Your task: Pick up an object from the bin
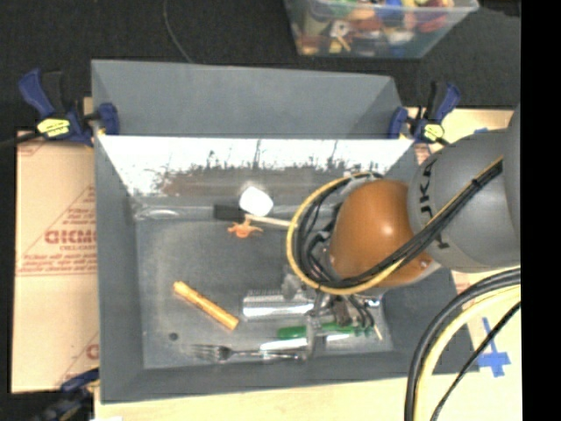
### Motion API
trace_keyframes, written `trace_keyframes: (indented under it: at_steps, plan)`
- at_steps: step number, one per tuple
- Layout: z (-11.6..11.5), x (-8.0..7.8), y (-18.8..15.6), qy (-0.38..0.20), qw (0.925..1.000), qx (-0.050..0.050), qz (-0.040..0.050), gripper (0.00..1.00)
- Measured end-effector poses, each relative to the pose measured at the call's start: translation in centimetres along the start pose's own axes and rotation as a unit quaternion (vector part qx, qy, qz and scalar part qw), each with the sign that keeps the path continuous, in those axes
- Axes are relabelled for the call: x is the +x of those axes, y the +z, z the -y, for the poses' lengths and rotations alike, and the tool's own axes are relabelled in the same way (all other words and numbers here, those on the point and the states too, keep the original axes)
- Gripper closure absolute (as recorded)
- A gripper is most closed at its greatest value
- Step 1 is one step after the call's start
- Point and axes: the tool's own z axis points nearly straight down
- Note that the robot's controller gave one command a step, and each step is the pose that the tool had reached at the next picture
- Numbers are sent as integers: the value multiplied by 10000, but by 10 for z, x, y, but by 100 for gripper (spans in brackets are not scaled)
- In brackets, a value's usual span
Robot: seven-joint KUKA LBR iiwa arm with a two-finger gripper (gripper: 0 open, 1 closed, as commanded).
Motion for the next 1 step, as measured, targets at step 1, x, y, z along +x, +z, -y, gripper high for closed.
trace_keyframes:
  at_steps: [1]
  plan:
    - [29, 3, -66, -392, 9992, -3, 57, 0]
